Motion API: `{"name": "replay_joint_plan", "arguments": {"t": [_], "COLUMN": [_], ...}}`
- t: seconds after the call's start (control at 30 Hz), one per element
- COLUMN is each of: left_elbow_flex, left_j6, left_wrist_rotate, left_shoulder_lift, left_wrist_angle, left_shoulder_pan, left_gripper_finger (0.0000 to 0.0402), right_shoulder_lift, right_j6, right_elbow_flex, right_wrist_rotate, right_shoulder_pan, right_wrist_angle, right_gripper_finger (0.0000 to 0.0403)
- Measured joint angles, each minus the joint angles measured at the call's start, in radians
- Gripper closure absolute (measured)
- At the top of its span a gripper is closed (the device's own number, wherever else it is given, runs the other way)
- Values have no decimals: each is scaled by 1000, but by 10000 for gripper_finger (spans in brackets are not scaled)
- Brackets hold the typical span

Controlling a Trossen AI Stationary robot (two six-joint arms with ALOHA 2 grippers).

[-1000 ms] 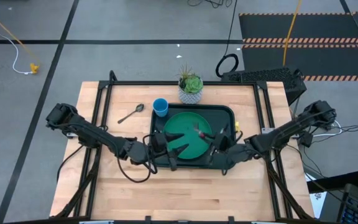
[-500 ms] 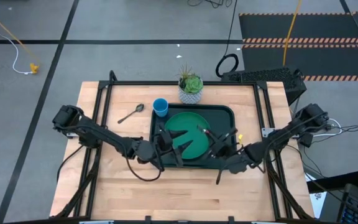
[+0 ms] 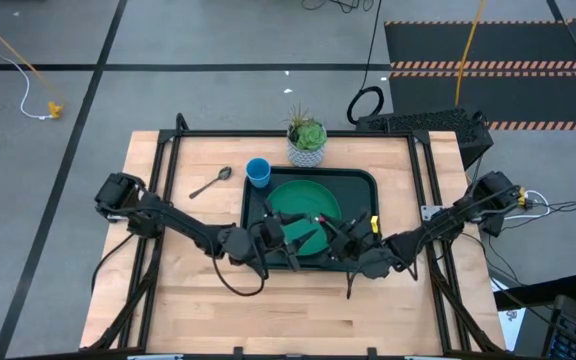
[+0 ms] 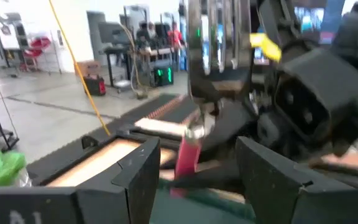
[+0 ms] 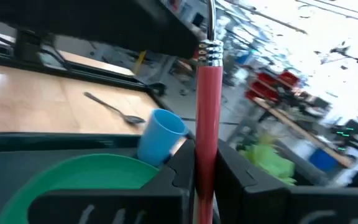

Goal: Pick and place plate/cup/fork/spoon on tray
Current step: Put the pink fork to the right side of the green plate on the black serving tray

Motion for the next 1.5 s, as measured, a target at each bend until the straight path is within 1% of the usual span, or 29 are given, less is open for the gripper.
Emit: {"name": "replay_joint_plan", "arguments": {"t": [0.1,0.3,0.4,0.53,0.6,0.7,0.9,1.0,1.03,1.13,1.27,1.33,1.4,1.43,1.5], "left_elbow_flex": [0,0,1,25,30,36,37,37,37,37,37,37,37,37,37], "left_j6": [24,2,-13,-31,-32,-32,-57,-33,-12,34,40,38,36,41,61], "left_wrist_rotate": [-8,-19,20,54,56,56,58,47,50,79,115,155,230,263,369], "left_shoulder_lift": [25,36,35,34,34,34,34,33,33,26,-9,-34,-58,-69,-83], "left_wrist_angle": [88,122,144,131,124,117,83,64,62,54,-16,-76,-126,-154,-178], "left_shoulder_pan": [0,6,16,31,32,34,53,53,53,50,43,43,41,40,41], "left_gripper_finger": [190,190,190,197,211,245,332,374,381,381,376,378,384,385,387], "right_shoulder_lift": [3,4,5,5,5,4,4,4,4,4,-2,-9,-25,-36,-59], "right_j6": [6,-2,-3,-5,-11,-2,22,14,5,-27,-70,-88,-96,-87,-41], "right_elbow_flex": [0,0,0,0,0,0,0,0,0,0,0,0,0,0,0], "right_wrist_rotate": [1,1,2,2,4,5,11,11,8,-6,-28,-52,-118,-176,-303], "right_shoulder_pan": [-1,0,-1,-1,-1,-5,-15,-13,-13,-13,-4,5,15,18,22], "right_wrist_angle": [2,3,3,3,8,12,13,11,11,11,12,13,11,8,8], "right_gripper_finger": [383,384,384,384,384,384,383,376,373,366,358,348,335,328,311]}}
